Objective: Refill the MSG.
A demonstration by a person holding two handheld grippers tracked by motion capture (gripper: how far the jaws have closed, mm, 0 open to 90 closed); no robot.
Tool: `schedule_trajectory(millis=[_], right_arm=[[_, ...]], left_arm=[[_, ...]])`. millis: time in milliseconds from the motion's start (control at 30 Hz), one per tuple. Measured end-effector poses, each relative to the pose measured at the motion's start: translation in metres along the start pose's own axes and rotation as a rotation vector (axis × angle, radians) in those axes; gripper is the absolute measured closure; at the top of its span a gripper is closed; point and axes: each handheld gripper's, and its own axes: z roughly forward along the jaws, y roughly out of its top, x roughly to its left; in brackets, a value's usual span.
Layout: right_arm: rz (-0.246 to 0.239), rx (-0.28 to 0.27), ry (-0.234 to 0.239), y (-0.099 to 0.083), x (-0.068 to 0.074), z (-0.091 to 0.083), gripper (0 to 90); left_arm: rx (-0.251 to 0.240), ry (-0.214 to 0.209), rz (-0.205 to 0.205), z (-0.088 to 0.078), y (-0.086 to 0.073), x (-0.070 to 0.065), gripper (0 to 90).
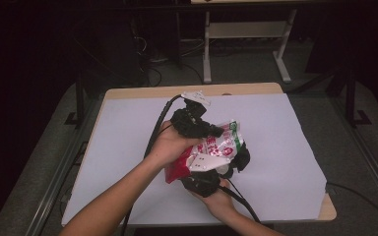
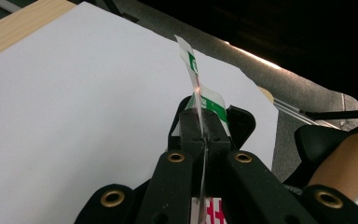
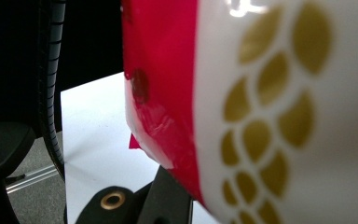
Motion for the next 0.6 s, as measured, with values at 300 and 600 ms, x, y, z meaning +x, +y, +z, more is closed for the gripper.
schedule_trajectory(millis=[300, 600], right_arm=[[-0.005, -0.002, 0.007, -0.0003, 0.0014, 0.0003, 90.0], [-0.005, -0.003, 0.013, -0.0003, 0.0029, 0.0011, 90.0]], left_arm=[[0.000, -0.010, -0.004, -0.0001, 0.0003, 0.0000, 90.0], [0.000, -0.010, -0.009, -0.0006, -0.0010, 0.0004, 90.0]])
